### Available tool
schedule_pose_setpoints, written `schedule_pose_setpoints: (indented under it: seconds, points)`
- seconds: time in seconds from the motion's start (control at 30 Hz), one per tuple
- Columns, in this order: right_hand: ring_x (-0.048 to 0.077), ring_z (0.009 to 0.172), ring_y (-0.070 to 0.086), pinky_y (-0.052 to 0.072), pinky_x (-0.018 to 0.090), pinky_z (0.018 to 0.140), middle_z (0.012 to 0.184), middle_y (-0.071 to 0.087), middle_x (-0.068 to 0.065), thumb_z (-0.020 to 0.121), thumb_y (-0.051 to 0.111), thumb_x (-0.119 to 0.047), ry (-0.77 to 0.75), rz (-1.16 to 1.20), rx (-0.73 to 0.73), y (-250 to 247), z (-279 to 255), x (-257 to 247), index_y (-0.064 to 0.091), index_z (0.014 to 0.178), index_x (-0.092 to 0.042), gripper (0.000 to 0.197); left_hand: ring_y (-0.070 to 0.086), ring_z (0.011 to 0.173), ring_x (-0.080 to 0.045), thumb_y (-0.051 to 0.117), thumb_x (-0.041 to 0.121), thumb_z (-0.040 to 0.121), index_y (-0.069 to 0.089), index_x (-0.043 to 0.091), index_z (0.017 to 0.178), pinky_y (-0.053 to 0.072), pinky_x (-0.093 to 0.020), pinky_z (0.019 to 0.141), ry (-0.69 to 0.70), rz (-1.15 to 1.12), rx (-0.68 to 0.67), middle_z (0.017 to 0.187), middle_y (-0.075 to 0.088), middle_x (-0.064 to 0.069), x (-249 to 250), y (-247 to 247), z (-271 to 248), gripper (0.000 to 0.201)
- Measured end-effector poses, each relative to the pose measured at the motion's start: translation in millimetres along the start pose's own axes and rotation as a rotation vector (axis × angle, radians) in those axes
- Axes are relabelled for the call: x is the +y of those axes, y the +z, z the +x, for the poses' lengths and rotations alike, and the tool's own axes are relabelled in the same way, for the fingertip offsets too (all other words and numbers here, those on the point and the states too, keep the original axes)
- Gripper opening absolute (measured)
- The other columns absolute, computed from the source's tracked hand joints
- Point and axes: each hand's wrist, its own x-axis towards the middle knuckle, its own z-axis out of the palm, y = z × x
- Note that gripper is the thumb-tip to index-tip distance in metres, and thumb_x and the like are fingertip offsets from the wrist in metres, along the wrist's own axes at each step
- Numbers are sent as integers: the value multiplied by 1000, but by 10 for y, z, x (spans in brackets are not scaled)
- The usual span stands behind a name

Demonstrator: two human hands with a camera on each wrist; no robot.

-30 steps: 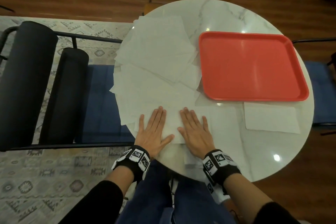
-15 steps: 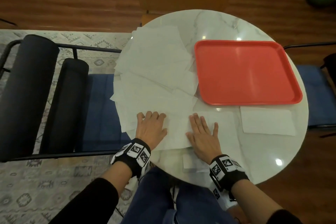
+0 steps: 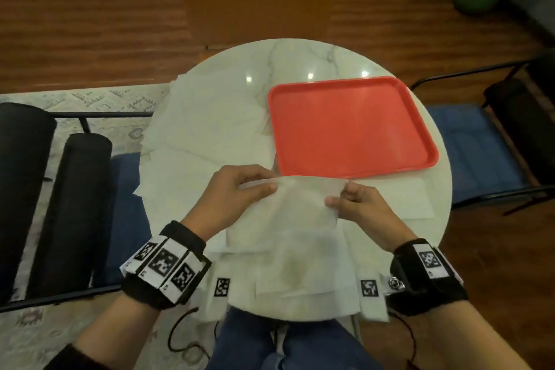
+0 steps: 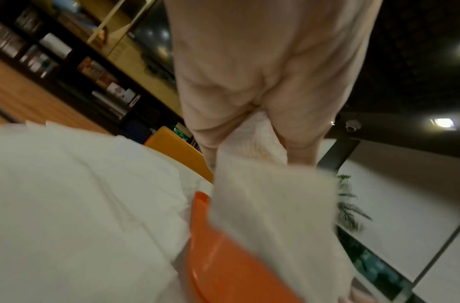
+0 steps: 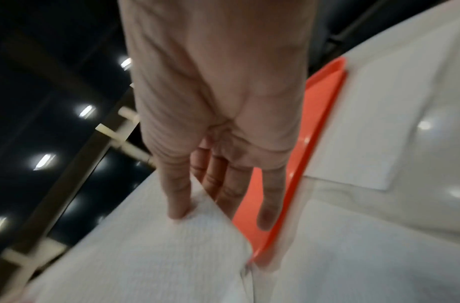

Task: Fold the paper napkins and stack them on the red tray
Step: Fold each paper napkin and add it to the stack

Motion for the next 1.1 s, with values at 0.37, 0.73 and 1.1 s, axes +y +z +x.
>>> schedule_pose_setpoints:
  seconds: [0.37, 0.73, 1.1]
  points:
    - [26, 82, 59, 55, 33, 65, 87, 61, 12, 91, 55, -3, 198, 1, 477, -1827, 110, 706, 62, 79, -7, 16, 69, 83, -13, 64, 22, 88, 67, 27, 101, 50, -28, 79, -319, 64, 225, 92, 72, 4, -584, 465, -406, 14]
    - [36, 112, 54, 46, 41, 96, 117, 62, 16, 90, 59, -17, 352, -448, 538, -2088, 432, 930, 63, 116, -5, 29, 66, 64, -25, 63, -3, 85, 67, -4, 94, 43, -4, 42, -809, 62, 489, 84, 69, -23, -1754, 531, -1707, 10]
    - [28, 99, 57, 42, 44, 92, 112, 57, 9, 91, 51, -14, -56, -942, 210, -598, 309, 533, 63, 107, -16, 20, 69, 80, -29, 65, 6, 86, 66, -1, 99, 56, -24, 67, -1116, -76, 281, 80, 74, -12, -2651, 694, -2395, 14]
